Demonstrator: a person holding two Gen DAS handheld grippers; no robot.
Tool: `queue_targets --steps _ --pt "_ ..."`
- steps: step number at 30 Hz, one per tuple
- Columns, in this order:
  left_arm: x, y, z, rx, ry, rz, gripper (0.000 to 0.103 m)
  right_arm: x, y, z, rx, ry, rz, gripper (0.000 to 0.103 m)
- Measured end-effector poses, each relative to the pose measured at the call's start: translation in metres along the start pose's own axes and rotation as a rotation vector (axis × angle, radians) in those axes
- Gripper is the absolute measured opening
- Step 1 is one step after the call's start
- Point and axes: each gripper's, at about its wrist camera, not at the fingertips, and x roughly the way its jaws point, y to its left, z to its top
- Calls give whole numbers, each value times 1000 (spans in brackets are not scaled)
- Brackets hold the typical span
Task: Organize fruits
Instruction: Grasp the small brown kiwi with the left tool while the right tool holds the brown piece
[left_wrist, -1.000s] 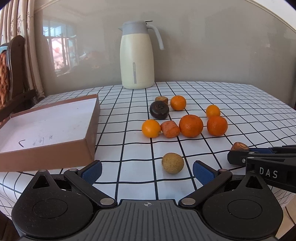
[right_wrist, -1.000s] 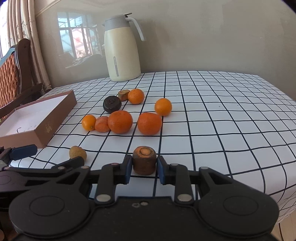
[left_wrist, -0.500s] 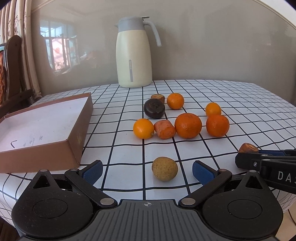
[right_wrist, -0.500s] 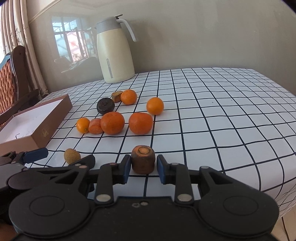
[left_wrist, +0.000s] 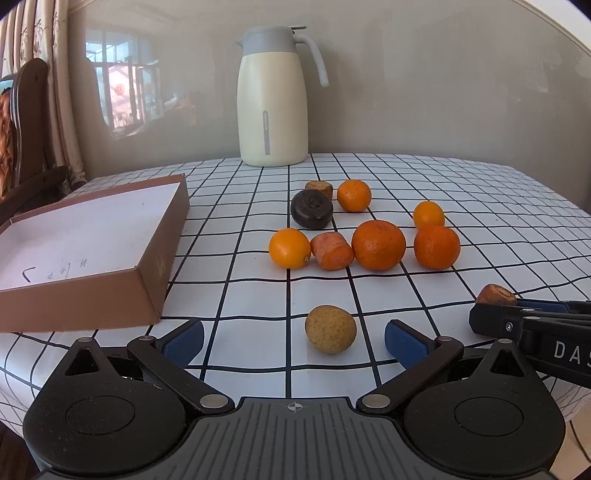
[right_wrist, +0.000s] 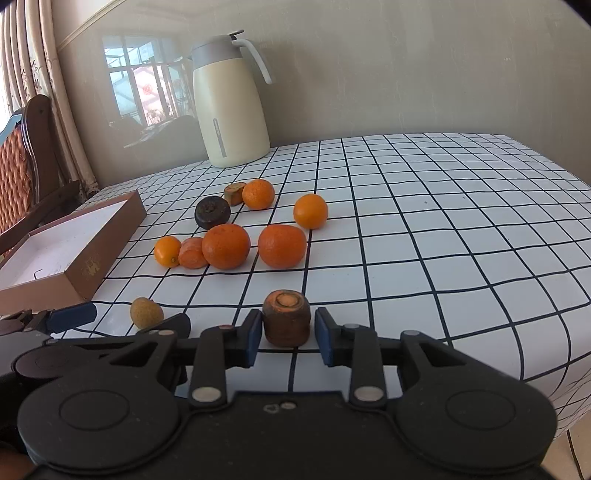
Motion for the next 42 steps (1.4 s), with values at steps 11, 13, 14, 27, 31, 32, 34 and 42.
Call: queue_targets --steps 11,13,14,27,31,32,34,42 --pt "0 4 0 -29 0 -5 103 0 1 0 -7 -2 -4 24" --pt "-1 4 0 -23 -6 3 103 0 1 0 -8 -2 -4 24" --pt "-1 4 1 -26 -5 1 103 0 1 0 -7 -2 -4 24" --pt "-1 5 1 -32 -17 14 103 0 2 0 -16 -5 -9 24" --pt "-1 6 1 -31 -21 16 103 0 2 0 -17 -5 -10 24" --pt "-1 6 1 -31 -20 14 103 0 2 0 -17 -5 -10 24" --pt "-1 5 1 -28 -25 19 103 0 2 0 -17 -5 -10 24" --pt "0 4 0 -27 -18 -5 85 1 3 0 -19 -6 -12 24"
